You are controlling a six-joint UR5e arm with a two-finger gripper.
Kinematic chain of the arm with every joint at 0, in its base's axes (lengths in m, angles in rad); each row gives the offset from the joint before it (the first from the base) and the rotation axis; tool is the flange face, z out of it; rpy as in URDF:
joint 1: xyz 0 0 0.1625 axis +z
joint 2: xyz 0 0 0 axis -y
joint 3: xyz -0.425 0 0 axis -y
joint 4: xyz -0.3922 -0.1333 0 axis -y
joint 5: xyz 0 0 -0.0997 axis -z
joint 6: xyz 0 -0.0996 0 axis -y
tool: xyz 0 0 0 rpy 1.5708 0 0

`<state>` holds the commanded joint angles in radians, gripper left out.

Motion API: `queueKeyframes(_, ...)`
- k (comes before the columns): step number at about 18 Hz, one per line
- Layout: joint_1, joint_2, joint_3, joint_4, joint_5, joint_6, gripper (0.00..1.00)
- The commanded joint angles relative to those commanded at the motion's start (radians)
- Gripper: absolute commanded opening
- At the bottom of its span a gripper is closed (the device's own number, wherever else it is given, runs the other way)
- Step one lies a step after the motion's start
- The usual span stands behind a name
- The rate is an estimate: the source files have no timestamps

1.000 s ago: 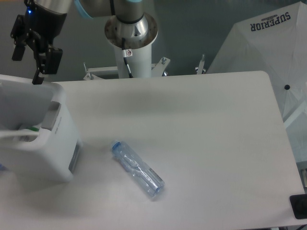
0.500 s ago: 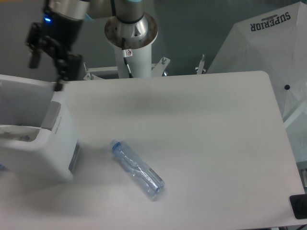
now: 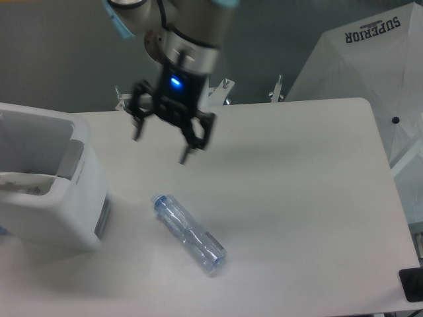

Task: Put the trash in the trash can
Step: 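Move the gripper back over the clear water bottle, then lower the gripper and close it around the water bottle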

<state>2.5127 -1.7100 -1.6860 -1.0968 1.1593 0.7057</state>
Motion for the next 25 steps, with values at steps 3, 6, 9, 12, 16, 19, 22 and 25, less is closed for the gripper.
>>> queueKeyframes(3,-0.005,-0.101,0.066,-0.005,0.052,-0.099,1.00)
queueKeyframes(6,-0.009,-0.184,0.141,-0.009,0.057,-0.195,1.00)
queueKeyframes(9,-0.028,-0.264,0.209,-0.021,0.085,-0.281,1.00)
queueKeyframes(12,-0.066,-0.347,0.287,-0.099,0.160,-0.347,1.00)
queueKeyframes(16,-0.098,-0.419,0.339,-0.149,0.214,-0.414,1.00)
queueKeyframes(19,-0.123,-0.474,0.370,-0.190,0.269,-0.482,1.00)
queueKeyframes(22,-0.132,-0.510,0.404,-0.251,0.283,-0.531,1.00)
queueKeyframes(25,-0.141,-0.523,0.405,-0.255,0.289,-0.564,1.00)
